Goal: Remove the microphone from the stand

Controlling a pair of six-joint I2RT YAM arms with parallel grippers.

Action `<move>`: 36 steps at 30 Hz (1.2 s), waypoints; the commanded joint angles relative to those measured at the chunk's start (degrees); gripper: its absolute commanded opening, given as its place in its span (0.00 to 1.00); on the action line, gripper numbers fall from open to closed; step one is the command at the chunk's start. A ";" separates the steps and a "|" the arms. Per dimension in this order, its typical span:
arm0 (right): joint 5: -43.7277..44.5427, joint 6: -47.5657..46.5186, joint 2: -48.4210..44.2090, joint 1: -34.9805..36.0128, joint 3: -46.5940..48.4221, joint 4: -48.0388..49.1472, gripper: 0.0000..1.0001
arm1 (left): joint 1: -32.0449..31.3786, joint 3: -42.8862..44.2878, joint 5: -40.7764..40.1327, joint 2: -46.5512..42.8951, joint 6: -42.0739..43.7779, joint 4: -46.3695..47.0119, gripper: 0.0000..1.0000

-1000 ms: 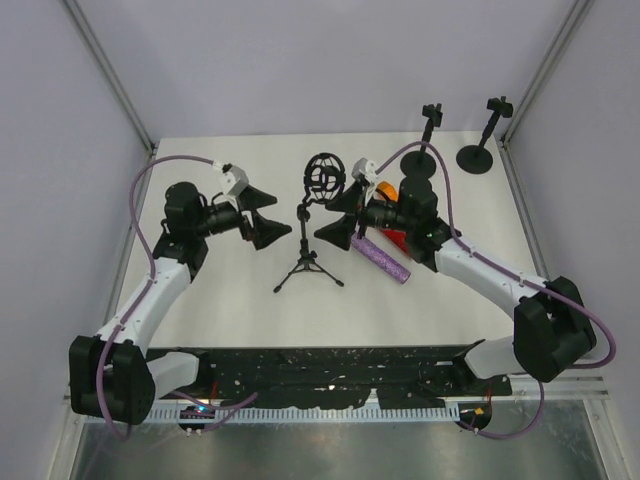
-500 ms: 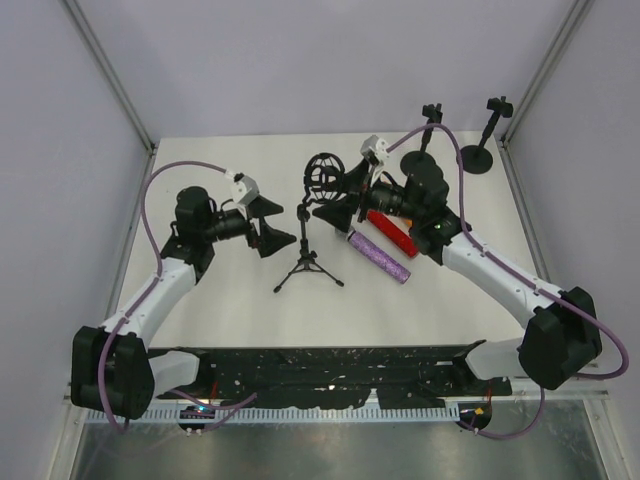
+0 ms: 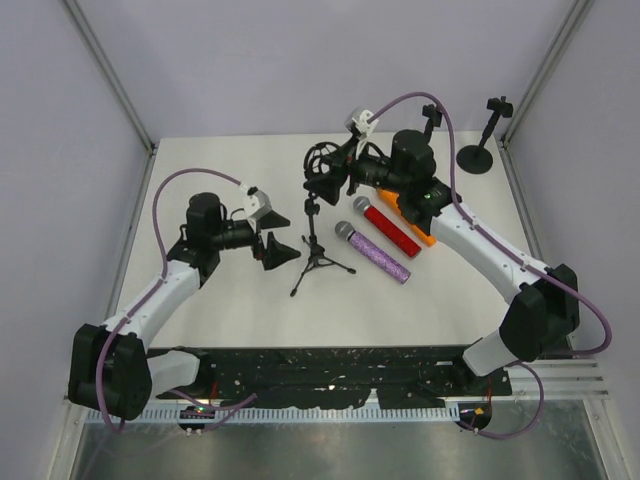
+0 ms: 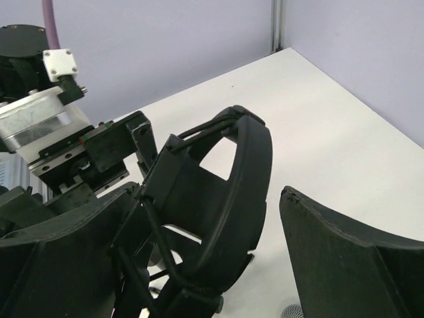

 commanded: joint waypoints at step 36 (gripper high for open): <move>-20.43 -12.55 -16.58 -9.56 -6.02 -23.87 0.96 | -9.95 16.40 0.77 17.86 -2.65 12.07 0.92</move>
